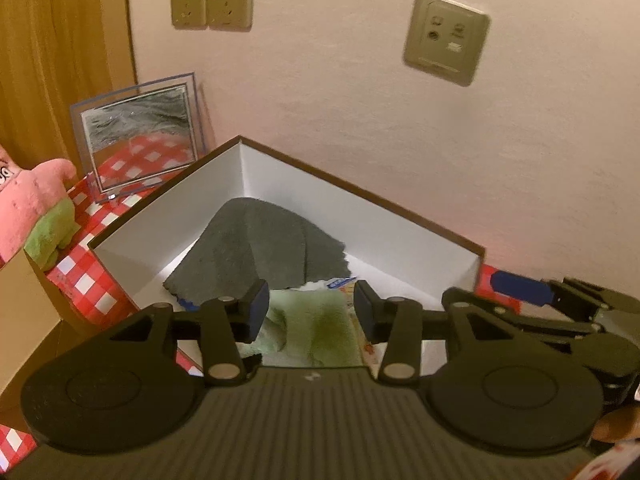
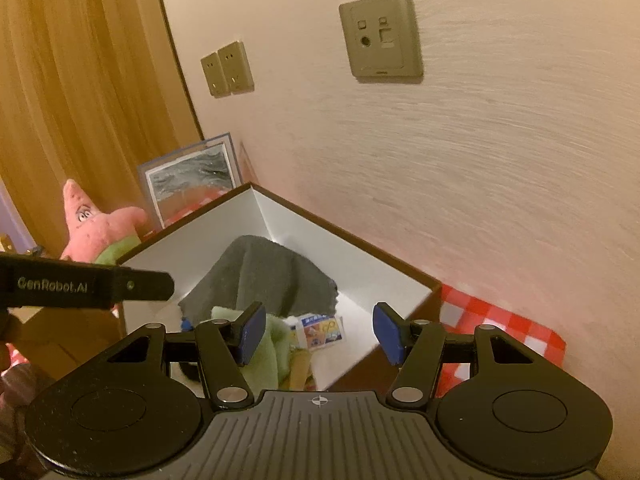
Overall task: Organize soft objects
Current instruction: 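Lower both tools into the white box and open them to release, then move both tools back over the sock and cotton swab packet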
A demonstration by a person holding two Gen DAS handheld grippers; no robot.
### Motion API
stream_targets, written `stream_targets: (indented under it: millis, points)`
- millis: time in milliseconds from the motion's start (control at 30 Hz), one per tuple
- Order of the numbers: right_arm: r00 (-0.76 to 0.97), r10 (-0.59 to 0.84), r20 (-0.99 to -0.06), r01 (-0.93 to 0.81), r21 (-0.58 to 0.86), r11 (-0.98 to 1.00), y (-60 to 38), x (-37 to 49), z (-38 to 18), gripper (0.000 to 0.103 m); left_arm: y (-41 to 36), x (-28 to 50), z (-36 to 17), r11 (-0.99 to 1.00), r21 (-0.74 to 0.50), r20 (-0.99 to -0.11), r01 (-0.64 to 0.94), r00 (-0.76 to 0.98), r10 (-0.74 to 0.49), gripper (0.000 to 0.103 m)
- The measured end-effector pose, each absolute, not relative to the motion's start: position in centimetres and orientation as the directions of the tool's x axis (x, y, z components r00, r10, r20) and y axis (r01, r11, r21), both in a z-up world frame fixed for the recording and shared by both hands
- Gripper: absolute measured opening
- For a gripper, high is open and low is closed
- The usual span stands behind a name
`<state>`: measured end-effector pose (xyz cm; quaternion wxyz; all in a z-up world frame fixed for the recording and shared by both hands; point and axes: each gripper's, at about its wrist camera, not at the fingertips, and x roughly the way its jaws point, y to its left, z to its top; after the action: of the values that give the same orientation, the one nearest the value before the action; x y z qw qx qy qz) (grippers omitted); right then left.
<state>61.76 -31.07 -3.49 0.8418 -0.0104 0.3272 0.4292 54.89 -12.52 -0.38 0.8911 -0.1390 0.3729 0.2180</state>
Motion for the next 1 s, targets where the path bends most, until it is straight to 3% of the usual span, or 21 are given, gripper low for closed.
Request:
stream_targets:
  millis: [433,767,1000]
  points:
    - [0.442,0.74,-0.507,-0.682,0.346,0.644,-38.1,55.7,-0.1,0.06,-18.3,50.2,3.3,0.92,-0.126,-0.662,-0.37,0.722,0.2,0.045]
    - [0.477,0.734,-0.484,-0.629,0.395,0.67,-43.4,48.9,1.0,0.065,-23.2,42.5,5.3,0.952,-0.138,-0.616,-0.275,0.776,0.135,0.051]
    - [0.46,0.743,-0.485,-0.61,0.435,0.662,-45.2,43.9,0.9,0.068,-24.6,36.0,4.9,0.953,-0.131,-0.632,-0.273,0.764,0.131,0.052]
